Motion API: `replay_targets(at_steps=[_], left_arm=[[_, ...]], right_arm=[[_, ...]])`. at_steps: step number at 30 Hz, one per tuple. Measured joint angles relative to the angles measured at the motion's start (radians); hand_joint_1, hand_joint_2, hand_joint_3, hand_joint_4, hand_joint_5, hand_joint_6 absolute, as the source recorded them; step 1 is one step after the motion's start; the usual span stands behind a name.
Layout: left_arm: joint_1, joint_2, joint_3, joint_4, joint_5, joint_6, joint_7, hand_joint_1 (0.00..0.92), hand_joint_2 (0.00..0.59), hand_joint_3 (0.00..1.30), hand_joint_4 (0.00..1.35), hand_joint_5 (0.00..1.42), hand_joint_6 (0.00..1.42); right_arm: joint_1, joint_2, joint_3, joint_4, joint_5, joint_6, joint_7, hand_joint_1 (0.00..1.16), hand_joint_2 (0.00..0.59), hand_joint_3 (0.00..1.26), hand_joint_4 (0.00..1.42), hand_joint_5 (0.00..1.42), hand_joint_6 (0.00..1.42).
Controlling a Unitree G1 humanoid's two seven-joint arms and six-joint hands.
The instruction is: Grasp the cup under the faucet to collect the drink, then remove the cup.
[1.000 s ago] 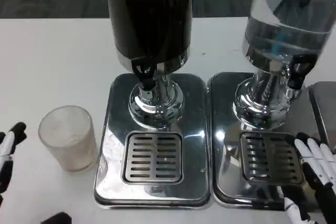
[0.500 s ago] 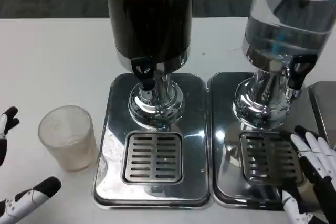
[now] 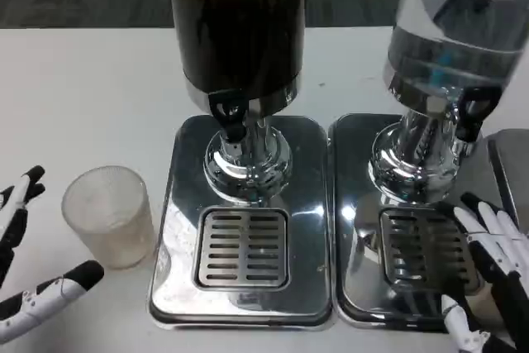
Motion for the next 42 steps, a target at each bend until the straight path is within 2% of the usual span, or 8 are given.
replay_targets(at_steps=[16,24,38,42], left_arm=[[-0.145,0.041,-0.113,0.134,0.000,0.001,-0.015,0.000,0.005,0.00,0.00,0.00,0.00],[-0.218,0.050,-0.145,0.223,-0.003,-0.011,-0.015,0.000,0.005,0.00,0.00,0.00,0.00],[-0.283,0.055,-0.177,0.289,-0.024,-0.020,-0.015,0.000,0.004,0.00,0.00,0.00,0.00],[-0.299,0.073,-0.192,0.303,-0.024,-0.018,-0.015,0.000,0.012,0.00,0.00,0.00,0.00]], right_arm=[[-0.021,0.001,-0.001,0.002,0.022,0.000,0.009,0.40,0.586,0.12,0.00,0.00,0.08],[-0.023,0.001,-0.001,0.002,0.034,0.000,0.012,0.40,0.586,0.12,0.00,0.00,0.08],[-0.025,0.001,-0.015,0.002,0.054,0.000,0.017,0.40,0.586,0.13,0.00,0.00,0.09],[-0.024,0.001,-0.015,0.002,0.057,-0.001,0.018,0.40,0.586,0.13,0.00,0.00,0.09]])
